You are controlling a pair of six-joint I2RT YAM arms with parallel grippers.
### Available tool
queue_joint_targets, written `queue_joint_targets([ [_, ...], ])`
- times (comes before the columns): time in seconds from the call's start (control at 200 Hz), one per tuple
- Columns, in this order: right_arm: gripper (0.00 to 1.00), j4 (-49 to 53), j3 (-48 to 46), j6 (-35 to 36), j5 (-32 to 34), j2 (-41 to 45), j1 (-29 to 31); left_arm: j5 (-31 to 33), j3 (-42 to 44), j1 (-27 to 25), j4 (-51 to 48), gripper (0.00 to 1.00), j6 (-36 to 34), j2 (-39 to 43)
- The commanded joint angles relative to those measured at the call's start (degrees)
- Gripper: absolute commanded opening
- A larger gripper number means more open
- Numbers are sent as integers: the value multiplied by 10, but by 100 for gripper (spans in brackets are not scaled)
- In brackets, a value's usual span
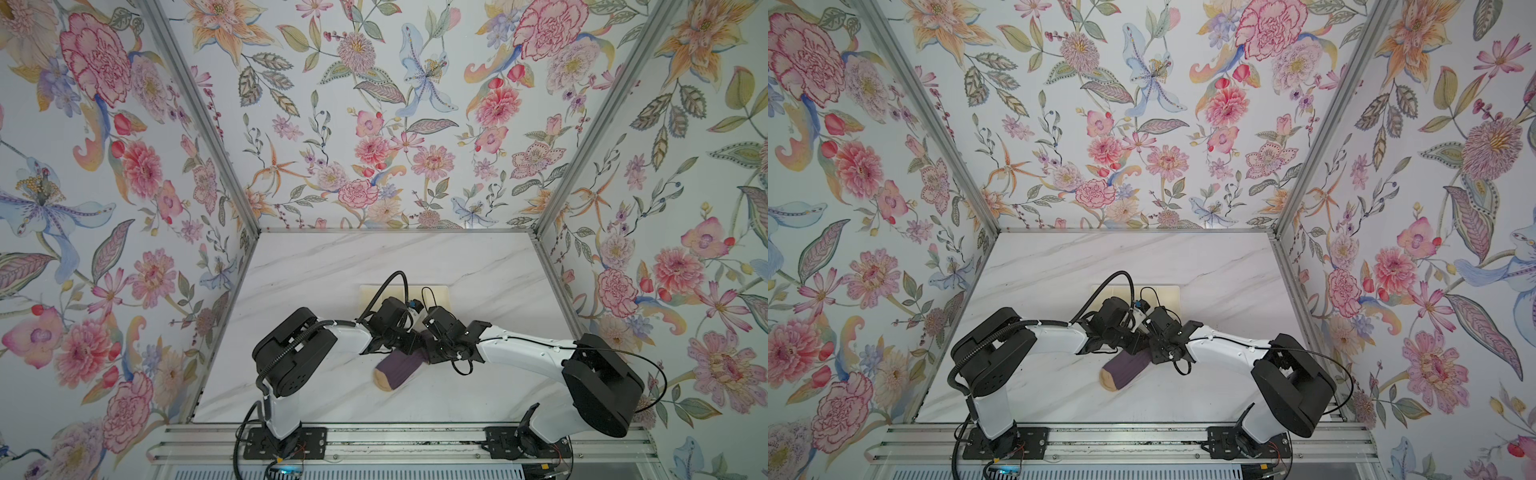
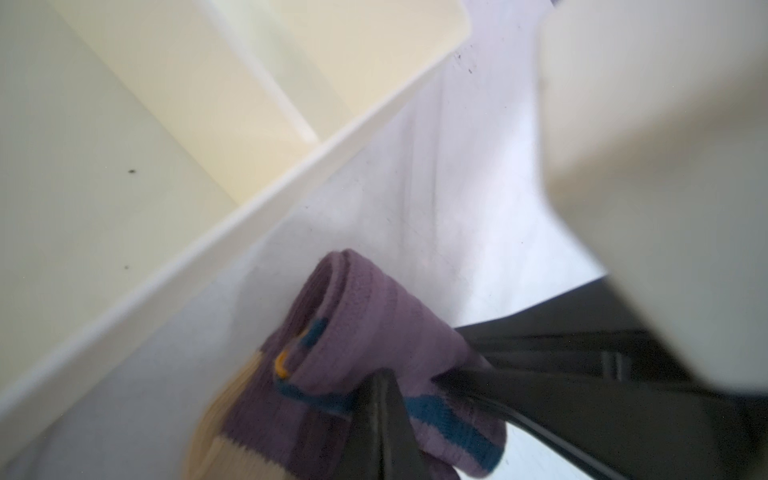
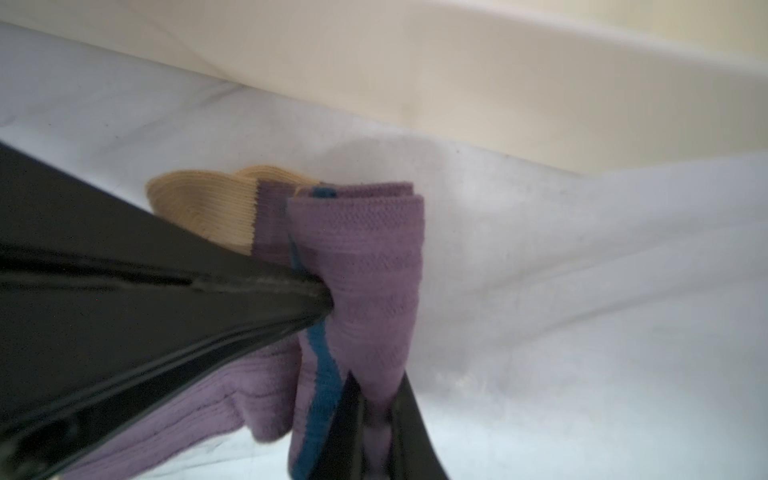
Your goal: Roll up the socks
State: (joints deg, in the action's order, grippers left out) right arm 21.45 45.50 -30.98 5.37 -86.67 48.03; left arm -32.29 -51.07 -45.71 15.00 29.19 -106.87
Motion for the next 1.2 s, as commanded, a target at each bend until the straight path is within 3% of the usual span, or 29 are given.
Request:
queue_joint_targets([
  [0.0, 13, -19, -19, 9, -29, 9, -5, 30, -17, -1, -37, 0, -21, -19],
  [0.22, 22, -47, -42, 9, -65, 34, -25, 25, -24, -6, -34, 0, -21, -38],
  [0.375, 40, -62, -62, 8, -91, 65, -49, 23, -31, -11, -38, 0, -21, -48],
  [0.46, 44, -67, -75, 7, -107, 94, -68, 24, -32, -13, -42, 0, -24, -52],
  [0.711, 44, -77, -123, -3, -115, 170, -143, 25, -33, -16, -47, 0, -25, -53],
  [1.196, 38, -98, -115, 16, -109, 75, -154, 26, -37, -19, -52, 0, -22, -50],
])
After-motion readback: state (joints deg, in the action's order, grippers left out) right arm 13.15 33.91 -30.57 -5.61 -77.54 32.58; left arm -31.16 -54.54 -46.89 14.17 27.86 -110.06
